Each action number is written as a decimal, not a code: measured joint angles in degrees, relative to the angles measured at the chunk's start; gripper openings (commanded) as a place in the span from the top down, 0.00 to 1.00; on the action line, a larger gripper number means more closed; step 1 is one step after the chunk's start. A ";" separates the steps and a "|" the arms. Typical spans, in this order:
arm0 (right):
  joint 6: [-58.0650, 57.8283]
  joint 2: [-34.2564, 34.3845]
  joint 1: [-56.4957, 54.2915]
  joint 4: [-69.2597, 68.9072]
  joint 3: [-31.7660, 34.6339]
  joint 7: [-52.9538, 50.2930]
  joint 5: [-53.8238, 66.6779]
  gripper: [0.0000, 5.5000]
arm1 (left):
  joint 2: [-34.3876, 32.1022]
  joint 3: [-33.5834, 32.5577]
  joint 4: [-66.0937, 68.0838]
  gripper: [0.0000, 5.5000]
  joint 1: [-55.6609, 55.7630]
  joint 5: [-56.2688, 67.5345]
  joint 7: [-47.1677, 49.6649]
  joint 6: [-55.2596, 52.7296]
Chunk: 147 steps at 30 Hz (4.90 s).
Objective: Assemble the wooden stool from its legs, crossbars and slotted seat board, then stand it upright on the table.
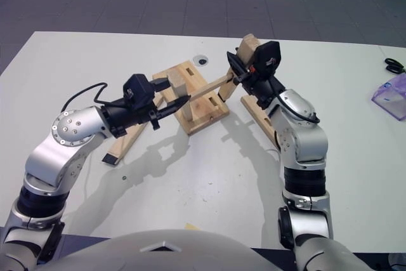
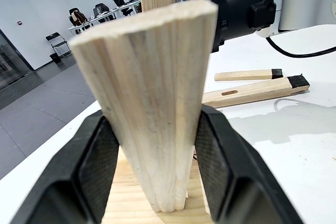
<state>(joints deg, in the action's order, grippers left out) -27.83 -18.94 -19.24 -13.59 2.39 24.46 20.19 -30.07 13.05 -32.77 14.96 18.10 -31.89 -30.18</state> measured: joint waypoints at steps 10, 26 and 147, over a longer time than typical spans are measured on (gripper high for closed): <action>-3.81 -0.22 -0.22 -2.49 1.46 0.13 2.01 0.81 | -0.27 0.25 -0.02 0.63 0.11 -0.12 0.00 0.32; -16.00 -3.27 -5.36 -8.39 2.53 -1.01 5.20 0.81 | -0.32 0.01 0.81 0.63 0.09 -0.12 0.20 0.86; 3.07 11.62 -1.52 1.78 13.54 -22.89 20.70 0.02 | 14.80 -34.76 17.25 0.02 27.99 15.22 30.06 -5.97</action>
<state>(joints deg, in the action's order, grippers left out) -24.76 -7.32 -20.76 -11.81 15.93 1.57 40.89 -15.26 -21.72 -15.52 42.94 33.32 -1.83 -36.15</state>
